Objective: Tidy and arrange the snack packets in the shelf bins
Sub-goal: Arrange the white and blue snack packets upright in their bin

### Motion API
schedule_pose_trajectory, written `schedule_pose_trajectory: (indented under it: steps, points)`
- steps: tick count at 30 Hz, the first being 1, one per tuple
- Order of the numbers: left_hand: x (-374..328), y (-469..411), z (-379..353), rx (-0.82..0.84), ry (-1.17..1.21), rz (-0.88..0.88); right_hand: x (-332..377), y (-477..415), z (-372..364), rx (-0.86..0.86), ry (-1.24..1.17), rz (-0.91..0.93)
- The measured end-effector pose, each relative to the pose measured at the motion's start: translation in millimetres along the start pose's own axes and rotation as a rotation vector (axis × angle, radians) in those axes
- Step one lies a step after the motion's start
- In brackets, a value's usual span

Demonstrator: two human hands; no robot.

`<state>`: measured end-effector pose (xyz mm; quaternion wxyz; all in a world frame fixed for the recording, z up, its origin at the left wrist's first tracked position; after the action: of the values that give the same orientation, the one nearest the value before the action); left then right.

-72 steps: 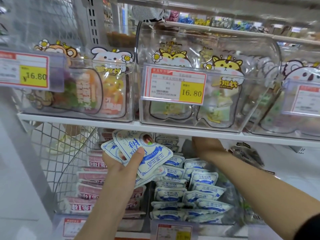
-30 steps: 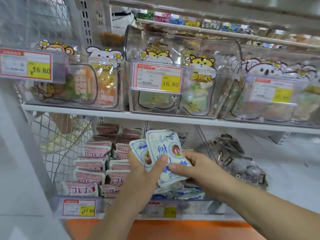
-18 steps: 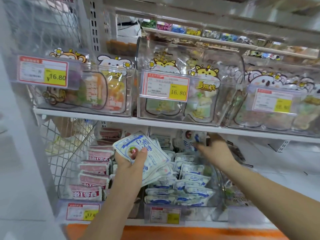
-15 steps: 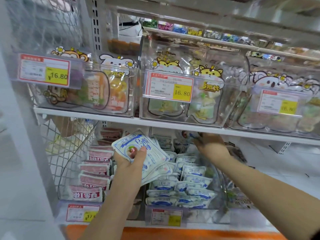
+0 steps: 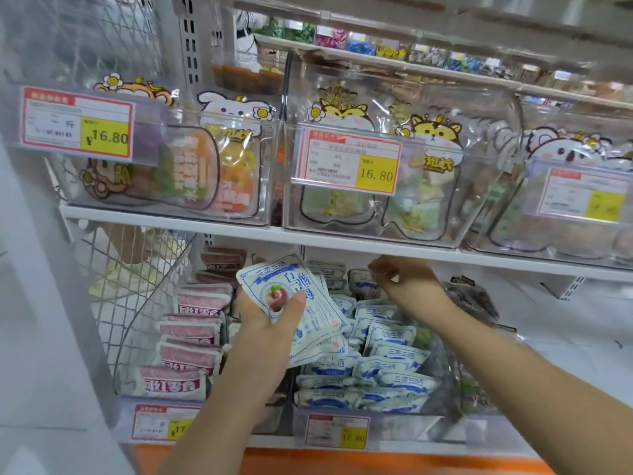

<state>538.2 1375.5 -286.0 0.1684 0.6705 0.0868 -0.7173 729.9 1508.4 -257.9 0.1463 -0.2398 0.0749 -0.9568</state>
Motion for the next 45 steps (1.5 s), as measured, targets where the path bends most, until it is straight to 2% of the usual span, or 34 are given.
schedule_pose_trajectory:
  steps: [3,5,8,12,15,18,20,22,24,26,31,34,38,42,45]
  points:
    - [-1,6,-7,0.044,-0.063,-0.028,15,43,19,0.210,-0.413,0.033]
    - [-3,13,-13,0.079,-0.057,-0.078,24,70,23,0.407,-0.684,-0.069]
    - [-4,25,-29,0.177,-0.087,-0.140,23,94,13,0.498,-1.007,-0.229]
    - [-9,50,-49,0.280,-0.168,-0.178,9,110,9,0.589,-1.122,-0.274]
    - [-18,56,-66,0.331,-0.150,-0.162,-3,112,12,0.558,-1.153,-0.274]
    - [-21,35,-83,0.312,0.121,-0.100,-12,108,17,0.473,-1.210,-0.269]
    - [-19,27,-89,0.358,0.200,-0.011,-19,106,21,0.435,-1.326,-0.289]
    - [-19,23,-90,0.484,-0.019,-0.012,-28,103,25,0.440,-1.476,-0.358]
    - [-21,22,-84,0.500,-0.290,-0.116,-40,100,29,0.436,-1.565,-0.383]
    - [-27,17,-85,0.510,-0.573,-0.265,-53,98,35,0.392,-1.575,-0.405]
    - [-27,11,-87,0.649,-1.065,-0.424,-78,96,43,0.277,-1.556,-0.463]
    - [-19,2,-85,0.622,-1.374,-0.507,-87,97,50,0.243,-1.558,-0.449]
    - [-15,-6,-90,0.595,-1.444,-0.523,-93,101,55,0.225,-1.562,-0.441]
    - [-14,-12,-107,0.612,-1.349,-0.583,-97,102,56,0.192,-1.575,-0.461]
    - [-15,-29,-114,0.611,-1.220,-0.501,-101,99,55,0.144,-1.596,-0.498]
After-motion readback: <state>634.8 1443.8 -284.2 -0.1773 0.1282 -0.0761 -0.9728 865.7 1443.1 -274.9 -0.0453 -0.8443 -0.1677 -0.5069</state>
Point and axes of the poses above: each hand's wrist, its own y-axis away from the middle knuckle, its own z-axis out of the back of the hand, x = y × z, the point moved 2 cm from there along -y, towards the middle knuckle
